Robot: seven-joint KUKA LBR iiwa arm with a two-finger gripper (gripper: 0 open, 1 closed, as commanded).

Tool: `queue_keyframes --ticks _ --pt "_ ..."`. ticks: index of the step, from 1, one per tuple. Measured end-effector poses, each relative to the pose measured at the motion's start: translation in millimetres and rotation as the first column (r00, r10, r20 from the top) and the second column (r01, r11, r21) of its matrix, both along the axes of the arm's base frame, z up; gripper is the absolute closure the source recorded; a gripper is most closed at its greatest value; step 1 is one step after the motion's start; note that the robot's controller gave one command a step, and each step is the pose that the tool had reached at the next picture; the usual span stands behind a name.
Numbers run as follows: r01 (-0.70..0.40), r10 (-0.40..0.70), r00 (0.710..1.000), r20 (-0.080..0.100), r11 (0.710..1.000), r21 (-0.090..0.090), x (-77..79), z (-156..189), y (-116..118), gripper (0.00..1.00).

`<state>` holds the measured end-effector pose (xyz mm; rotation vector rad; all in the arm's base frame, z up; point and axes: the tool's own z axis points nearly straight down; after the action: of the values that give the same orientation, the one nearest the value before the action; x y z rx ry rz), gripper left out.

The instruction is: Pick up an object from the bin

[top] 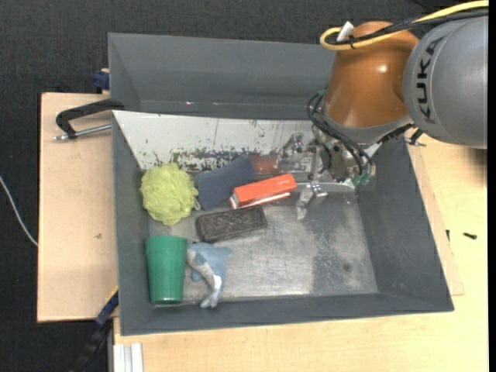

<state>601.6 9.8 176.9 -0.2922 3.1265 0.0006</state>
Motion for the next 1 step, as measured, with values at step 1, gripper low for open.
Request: queue_keyframes --ticks 1 --pt "-0.047 0.047 0.999 0.0 0.999 0.001 0.3 -3.9 18.0 1.0"
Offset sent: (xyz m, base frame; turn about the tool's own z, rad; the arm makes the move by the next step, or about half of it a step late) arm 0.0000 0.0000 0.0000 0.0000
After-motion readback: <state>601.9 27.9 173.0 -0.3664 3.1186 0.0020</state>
